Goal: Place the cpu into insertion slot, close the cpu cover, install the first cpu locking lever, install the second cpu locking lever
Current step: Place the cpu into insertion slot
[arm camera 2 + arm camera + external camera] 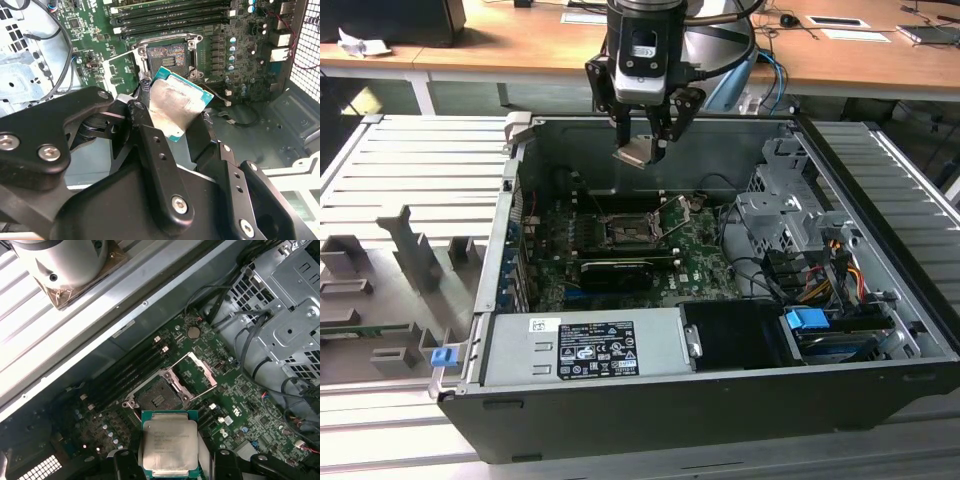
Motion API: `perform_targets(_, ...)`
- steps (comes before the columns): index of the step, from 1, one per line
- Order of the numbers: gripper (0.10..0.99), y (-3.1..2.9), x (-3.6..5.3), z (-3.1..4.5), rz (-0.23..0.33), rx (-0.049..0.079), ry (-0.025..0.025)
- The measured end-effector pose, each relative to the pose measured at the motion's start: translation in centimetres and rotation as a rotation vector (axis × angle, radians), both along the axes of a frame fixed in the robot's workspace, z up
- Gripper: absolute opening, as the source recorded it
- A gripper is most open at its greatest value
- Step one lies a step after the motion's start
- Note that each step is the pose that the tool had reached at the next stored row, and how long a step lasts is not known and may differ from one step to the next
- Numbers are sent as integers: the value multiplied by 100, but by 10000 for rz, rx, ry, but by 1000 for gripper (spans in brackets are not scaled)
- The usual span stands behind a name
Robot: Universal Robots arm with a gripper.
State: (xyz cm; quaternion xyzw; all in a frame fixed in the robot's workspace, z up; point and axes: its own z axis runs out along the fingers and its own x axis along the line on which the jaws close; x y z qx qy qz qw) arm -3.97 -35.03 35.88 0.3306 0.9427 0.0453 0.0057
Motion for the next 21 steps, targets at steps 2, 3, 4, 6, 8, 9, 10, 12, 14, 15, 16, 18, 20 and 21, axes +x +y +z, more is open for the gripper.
perform_targets(2, 529, 0, 0, -1, -65, 0, 0)
perform_targets(3, 529, 0, 0, -1, -96, 0, 0)
perform_targets(4, 529, 0, 0, -2, -167, 1, 0)
perform_targets(6, 529, 0, 0, -3, -296, 0, 0)
perform_targets(8, 529, 0, 0, -8, -394, 2, -1)
perform_targets(9, 529, 1, 0, -12, -427, 0, 0)
perform_targets(10, 529, 0, 0, -14, -440, 0, 0)
perform_targets(12, 529, 0, 0, -27, -464, 1, 0)
perform_targets(14, 529, 0, 0, -37, -466, -4, 0)
perform_targets(15, 529, 0, 0, -48, -466, -5, 0)
perform_targets(16, 529, 0, 0, -56, -468, -6, 0)
perform_targets(18, 529, 0, 0, -57, -514, -9, 1)
perform_targets(20, 529, 0, 0, -62, -680, -7, 0)
perform_targets(21, 529, 0, 0, -63, -826, -7, 0)
